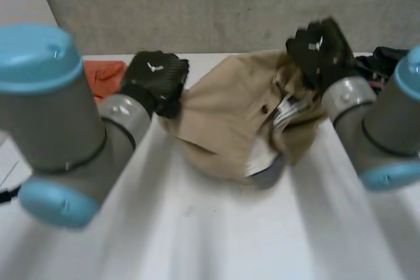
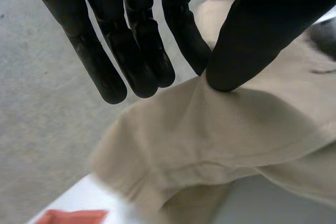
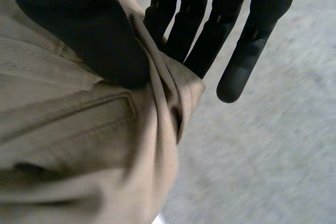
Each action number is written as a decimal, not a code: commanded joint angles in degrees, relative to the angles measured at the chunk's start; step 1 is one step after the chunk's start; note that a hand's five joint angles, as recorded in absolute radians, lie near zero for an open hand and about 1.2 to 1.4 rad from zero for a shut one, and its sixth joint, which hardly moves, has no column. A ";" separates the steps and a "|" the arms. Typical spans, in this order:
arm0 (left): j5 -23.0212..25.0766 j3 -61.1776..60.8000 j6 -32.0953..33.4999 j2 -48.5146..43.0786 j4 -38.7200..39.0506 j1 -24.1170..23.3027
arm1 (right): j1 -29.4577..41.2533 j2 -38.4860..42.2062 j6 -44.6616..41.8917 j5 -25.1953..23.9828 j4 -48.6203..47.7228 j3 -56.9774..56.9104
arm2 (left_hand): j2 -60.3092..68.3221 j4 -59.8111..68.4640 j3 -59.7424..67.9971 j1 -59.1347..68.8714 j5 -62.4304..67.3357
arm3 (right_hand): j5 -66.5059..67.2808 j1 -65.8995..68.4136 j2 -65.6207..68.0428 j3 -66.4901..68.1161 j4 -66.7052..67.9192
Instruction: Fold the laundry.
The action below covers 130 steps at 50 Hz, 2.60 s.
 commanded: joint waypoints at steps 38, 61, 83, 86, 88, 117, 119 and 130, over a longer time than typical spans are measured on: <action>0.40 -21.60 -7.22 7.31 0.00 2.54 | -13.93 -11.89 13.28 -7.23 47.62 4.14 | -44.79 -45.05 -44.60 -42.42 -41.34 | -55.25 -51.88 -56.59 -56.38 -58.36; 1.03 -11.42 -7.57 -12.39 0.09 0.87 | -11.74 6.47 -1.05 -10.85 10.44 16.73 | 11.71 11.45 11.89 14.08 15.16 | 13.02 16.39 11.68 11.89 9.91; -6.01 1.50 6.40 22.24 3.78 1.05 | -11.47 -24.37 9.49 -8.12 33.27 -13.68 | 11.71 11.45 11.90 14.08 15.16 | 14.75 18.12 13.41 13.62 11.64; -6.18 2.03 7.72 20.05 3.69 1.14 | -11.12 -20.78 9.76 -8.30 38.81 -17.20 | 11.71 11.45 11.90 14.08 15.16 | 14.75 18.12 13.41 13.62 11.64; -6.18 2.03 8.07 16.38 3.52 1.40 | -11.03 -16.14 9.85 -8.04 40.83 -18.78 | 11.71 11.45 11.90 14.08 15.16 | 14.75 18.12 13.41 13.62 11.64; -2.58 41.24 13.79 -15.91 34.02 12.48 | 1.54 14.13 12.05 7.88 5.33 -55.45 | 11.71 11.45 11.90 14.08 15.16 | 14.75 18.12 13.41 13.62 11.64; -2.58 39.13 12.30 -14.59 31.04 12.56 | 1.54 13.25 12.05 7.88 7.09 -53.08 | 11.71 11.45 11.90 14.08 15.16 | 14.75 18.12 13.41 13.62 11.64; 6.90 10.00 8.42 -7.47 24.79 13.27 | 1.80 13.50 11.61 7.35 18.86 -33.23 | 11.71 11.45 11.90 14.08 15.16 | 14.75 18.12 13.41 13.62 11.64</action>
